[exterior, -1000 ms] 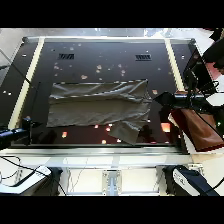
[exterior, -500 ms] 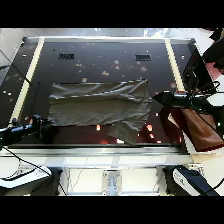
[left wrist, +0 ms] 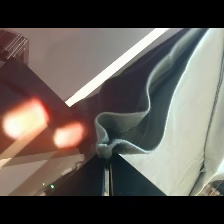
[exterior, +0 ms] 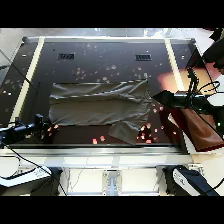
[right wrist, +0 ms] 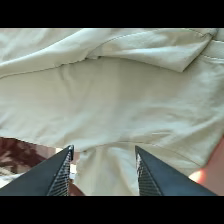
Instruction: Fold the shirts.
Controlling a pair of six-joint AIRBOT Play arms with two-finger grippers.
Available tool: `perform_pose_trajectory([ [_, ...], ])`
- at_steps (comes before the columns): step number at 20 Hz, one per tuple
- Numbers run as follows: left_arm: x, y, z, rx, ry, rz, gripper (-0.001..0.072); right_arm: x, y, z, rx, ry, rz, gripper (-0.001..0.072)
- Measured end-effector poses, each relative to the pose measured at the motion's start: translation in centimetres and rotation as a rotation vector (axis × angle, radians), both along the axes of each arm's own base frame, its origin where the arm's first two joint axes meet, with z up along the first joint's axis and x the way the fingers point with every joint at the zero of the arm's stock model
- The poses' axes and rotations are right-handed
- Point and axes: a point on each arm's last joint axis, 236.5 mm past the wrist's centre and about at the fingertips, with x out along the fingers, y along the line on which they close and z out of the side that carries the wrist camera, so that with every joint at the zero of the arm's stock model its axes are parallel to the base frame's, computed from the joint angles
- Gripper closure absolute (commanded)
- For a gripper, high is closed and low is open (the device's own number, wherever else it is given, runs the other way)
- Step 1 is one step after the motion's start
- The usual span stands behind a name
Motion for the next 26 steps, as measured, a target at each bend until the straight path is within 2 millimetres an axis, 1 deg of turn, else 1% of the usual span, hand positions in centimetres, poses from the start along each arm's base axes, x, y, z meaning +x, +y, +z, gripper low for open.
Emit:
perform_pose_trajectory([
  [2, 0.1, -0.2, 0.2, -0.011, -0.005, 0.000, 0.0697, -0.5, -1.0, -1.4, -0.064, 0.031, 0.000, 0.0276],
  [3, 0.1, -0.4, 0.3, -0.015, -0.011, -0.008, 0.0697, -1.2, -1.5, -2.7, -0.090, 0.073, -0.002, 0.0275],
  [4, 0.1, -0.6, 0.4, -0.019, -0.016, -0.018, 0.0697, -2.2, -1.9, -4.3, -0.110, 0.131, -0.008, 0.0275],
  [6, 0.1, -0.8, 0.6, -0.025, -0.023, -0.030, 0.0697, -4.8, -1.9, -8.0, -0.100, 0.261, -0.021, 0.0275],
  [7, 0.1, -0.9, 0.7, -0.027, -0.028, -0.037, 0.0697, -6.3, -1.5, -9.9, -0.076, 0.324, -0.030, 0.0275],
  [9, 0.1, -1.1, 0.9, -0.026, -0.035, -0.045, 0.0697, -8.7, -0.2, -12.8, -0.004, 0.421, -0.058, 0.0275],
  [10, 0.1, -1.1, 1.0, -0.025, -0.037, -0.045, 0.0697, -9.7, 0.7, -14.0, 0.039, 0.455, -0.070, 0.0275],
  [12, 0.2, -1.1, 1.1, -0.024, -0.042, -0.048, 0.0697, -11.0, 2.6, -15.8, 0.099, 0.486, -0.085, 0.0275],
  [14, 0.2, -1.1, 1.2, -0.024, -0.045, -0.049, 0.0697, -11.5, 4.2, -17.1, 0.124, 0.484, -0.100, 0.0275],
  [19, 0.2, -1.1, 1.3, -0.023, -0.047, -0.051, 0.0696, -10.3, 6.6, -18.8, 0.142, 0.431, -0.171, 0.0277],
  [20, 0.2, -1.1, 1.3, -0.023, -0.047, -0.051, 0.0696, -10.2, 7.0, -19.1, 0.148, 0.434, -0.184, 0.0333],
  [21, 0.2, -1.1, 1.3, -0.023, -0.047, -0.051, 0.0697, -10.1, 7.3, -19.5, 0.151, 0.438, -0.198, 0.0481],
  [22, 0.2, -1.1, 1.3, -0.023, -0.047, -0.052, 0.0696, -10.1, 7.5, -19.9, 0.145, 0.439, -0.204, 0.0676],
  [23, 0.2, -1.1, 1.3, -0.023, -0.047, -0.052, 0.0697, -10.0, 7.6, -20.3, 0.134, 0.433, -0.210, 0.0698],
  [24, 0.2, -1.2, 1.4, -0.024, -0.050, -0.054, 0.0697, -9.8, 7.7, -20.3, 0.131, 0.424, -0.209, 0.0698],
  [26, 0.4, -1.2, 2.4, -0.019, -0.081, -0.060, 0.0698, -9.1, 8.4, -19.3, 0.134, 0.380, -0.178, 0.0698],
])
